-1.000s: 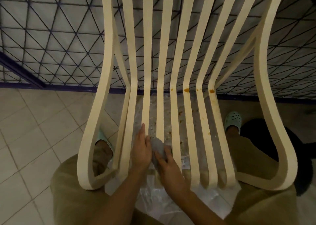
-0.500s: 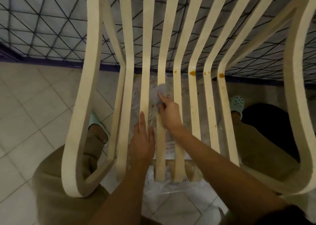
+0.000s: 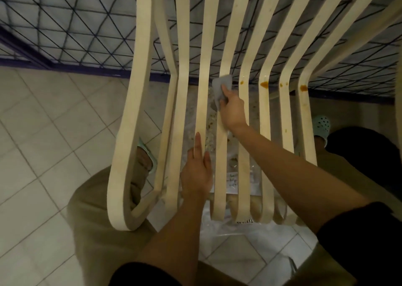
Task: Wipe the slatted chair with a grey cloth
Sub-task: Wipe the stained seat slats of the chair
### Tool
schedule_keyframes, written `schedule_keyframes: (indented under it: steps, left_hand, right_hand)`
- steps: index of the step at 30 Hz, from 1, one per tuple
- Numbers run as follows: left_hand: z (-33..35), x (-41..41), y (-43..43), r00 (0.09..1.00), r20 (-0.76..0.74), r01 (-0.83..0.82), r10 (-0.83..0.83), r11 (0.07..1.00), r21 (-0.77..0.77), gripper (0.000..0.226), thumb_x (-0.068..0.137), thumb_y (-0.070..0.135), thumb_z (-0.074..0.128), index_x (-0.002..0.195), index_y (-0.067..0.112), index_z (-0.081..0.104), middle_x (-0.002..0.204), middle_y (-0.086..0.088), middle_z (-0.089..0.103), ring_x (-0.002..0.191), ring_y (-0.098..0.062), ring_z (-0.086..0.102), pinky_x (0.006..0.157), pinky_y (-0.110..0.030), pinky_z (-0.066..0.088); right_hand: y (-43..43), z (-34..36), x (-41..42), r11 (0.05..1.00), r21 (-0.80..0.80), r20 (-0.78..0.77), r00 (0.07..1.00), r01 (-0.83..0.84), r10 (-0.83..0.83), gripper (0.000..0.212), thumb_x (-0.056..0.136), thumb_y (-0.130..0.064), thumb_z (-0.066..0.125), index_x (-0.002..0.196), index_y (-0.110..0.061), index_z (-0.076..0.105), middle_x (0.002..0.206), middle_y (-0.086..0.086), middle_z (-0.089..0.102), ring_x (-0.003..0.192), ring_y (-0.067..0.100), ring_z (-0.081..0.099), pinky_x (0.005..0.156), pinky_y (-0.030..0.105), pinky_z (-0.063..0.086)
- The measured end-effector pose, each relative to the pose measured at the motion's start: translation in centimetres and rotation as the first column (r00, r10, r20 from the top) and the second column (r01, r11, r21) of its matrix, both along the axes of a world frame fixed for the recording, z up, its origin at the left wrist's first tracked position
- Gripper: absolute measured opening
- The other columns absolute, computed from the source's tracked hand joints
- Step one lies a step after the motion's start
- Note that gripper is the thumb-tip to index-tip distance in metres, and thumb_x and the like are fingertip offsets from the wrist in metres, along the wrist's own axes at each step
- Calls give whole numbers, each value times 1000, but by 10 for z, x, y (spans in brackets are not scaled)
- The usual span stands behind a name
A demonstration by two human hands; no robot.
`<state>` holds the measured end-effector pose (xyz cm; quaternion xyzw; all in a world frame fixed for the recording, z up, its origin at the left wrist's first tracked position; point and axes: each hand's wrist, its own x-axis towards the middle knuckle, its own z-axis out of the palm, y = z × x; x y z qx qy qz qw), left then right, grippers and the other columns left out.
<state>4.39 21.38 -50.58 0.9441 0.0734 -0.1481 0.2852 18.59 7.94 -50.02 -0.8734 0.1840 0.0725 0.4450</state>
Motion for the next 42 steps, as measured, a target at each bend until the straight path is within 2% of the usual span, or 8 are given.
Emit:
schedule_keyframes:
  steps: [5,8,11,18,23,31,38,42]
  left_hand:
    - [0,-2,2,999,35,-6,7,999,-45,56,104,42,28,154,37,3,136,-5,50,99,-25,61,68,-35,50]
    - [-1,-2,1,999,44,1,1,999,-49,56,104,41,27,155,36,4,134,-9,51,100,-27,60,73,-37,50]
    - [-2,-2,1,998,55,2,1,999,-46,56,104,40,27,155,33,5,137,-9,50,104,-27,59,75,-36,47]
    - [-3,-2,1,998,48,-27,28,999,-34,53,105,39,23,155,34,7,121,-11,57,92,-25,59,68,-33,41]
    - [-4,-2,-1,997,51,-57,61,995,-78,52,105,39,24,154,39,9,129,-10,57,102,-28,60,82,-38,48]
    - [-4,-2,-2,993,78,-74,84,990,-121,50,105,35,26,154,38,14,119,-9,62,90,-20,58,73,-30,42]
    - [-12,-3,1,995,51,-73,83,982,-177,51,104,35,23,153,41,9,85,-7,58,65,-16,54,56,-31,44]
    - [-12,-2,0,993,97,-44,63,981,-187,51,105,34,24,153,38,7,111,-8,63,79,-19,59,64,-29,44]
  right_hand:
    - [9,5,-39,993,112,-25,999,49,-46,48,98,-1,46,145,-12,44,123,25,60,106,36,59,89,30,48]
    - [16,6,-69,988,142,-25,998,64,-61,49,99,-5,49,146,-15,44,112,22,65,88,25,59,78,24,48]
    - [25,10,-99,981,174,-13,997,81,-79,50,98,-4,49,147,-15,43,129,19,60,105,25,61,98,29,49]
    - [48,15,-172,944,297,2,988,147,-154,51,99,0,49,147,-15,42,148,9,45,133,17,44,92,-6,30]
    - [60,17,-227,943,299,18,988,143,-156,55,97,4,48,147,-17,42,145,5,47,130,9,44,99,-3,29]
    - [56,11,-237,961,247,-8,991,129,-131,54,97,1,49,146,-20,41,141,7,50,118,2,45,92,-6,30]
    - [49,4,-192,948,294,16,991,120,-130,47,99,-2,46,143,-19,41,141,7,52,122,20,55,104,32,48]
    - [37,-1,-150,962,247,29,991,117,-129,45,100,-7,47,143,-19,40,137,12,55,117,29,58,99,45,51]
